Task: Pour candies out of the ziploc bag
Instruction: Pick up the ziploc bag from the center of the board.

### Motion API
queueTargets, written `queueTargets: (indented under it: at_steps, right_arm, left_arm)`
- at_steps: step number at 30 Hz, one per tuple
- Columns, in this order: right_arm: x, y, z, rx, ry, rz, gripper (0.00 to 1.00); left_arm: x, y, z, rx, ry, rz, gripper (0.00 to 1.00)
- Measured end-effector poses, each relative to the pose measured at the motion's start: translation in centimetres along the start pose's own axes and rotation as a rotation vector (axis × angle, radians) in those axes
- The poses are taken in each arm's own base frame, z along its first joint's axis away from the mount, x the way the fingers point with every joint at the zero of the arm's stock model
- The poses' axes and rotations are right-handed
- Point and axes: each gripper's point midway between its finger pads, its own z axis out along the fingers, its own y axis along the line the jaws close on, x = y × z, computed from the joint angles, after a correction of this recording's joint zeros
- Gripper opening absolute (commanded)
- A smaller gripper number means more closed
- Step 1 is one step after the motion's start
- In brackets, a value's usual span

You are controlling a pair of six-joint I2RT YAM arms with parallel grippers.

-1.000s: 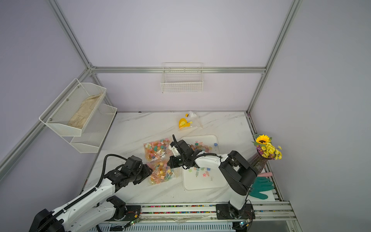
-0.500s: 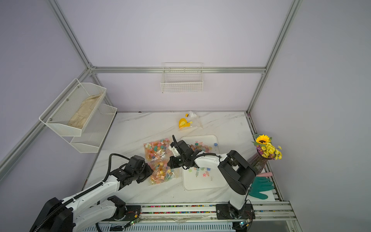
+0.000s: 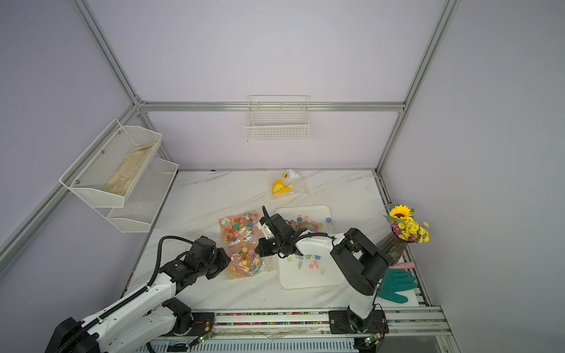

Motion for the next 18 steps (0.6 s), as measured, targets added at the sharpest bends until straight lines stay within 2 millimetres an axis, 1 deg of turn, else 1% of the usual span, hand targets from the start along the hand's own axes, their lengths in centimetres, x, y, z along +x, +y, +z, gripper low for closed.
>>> queueTargets:
  at_steps: [5,12,15,18]
  right_arm:
    - [-0.3,0.4,-0.4,-0.006,-0.014,-0.007,0.0]
    - [-2.0,3.3,-2.9,-0.071,-0.084,-0.051,0.0]
    - [-2.7,4.4,-3.7,-0.102,-0.112,-0.071,0.0]
    - [-3.2,5.3,-4.5,-0.126,-0.135,-0.088,0.0]
  left_arm:
    - [0.0,0.2,0.0,-0.011,-0.003,0.004,0.0]
    - [0.0,0.5,0.0,-0.026,0.001,0.028,0.0]
    - [-0.2,-0.2,-0.3,-0.016,-0.002,0.036,0.0]
    - [-0.7,-1.3,-0.9,0.009,-0.013,0.046,0.0]
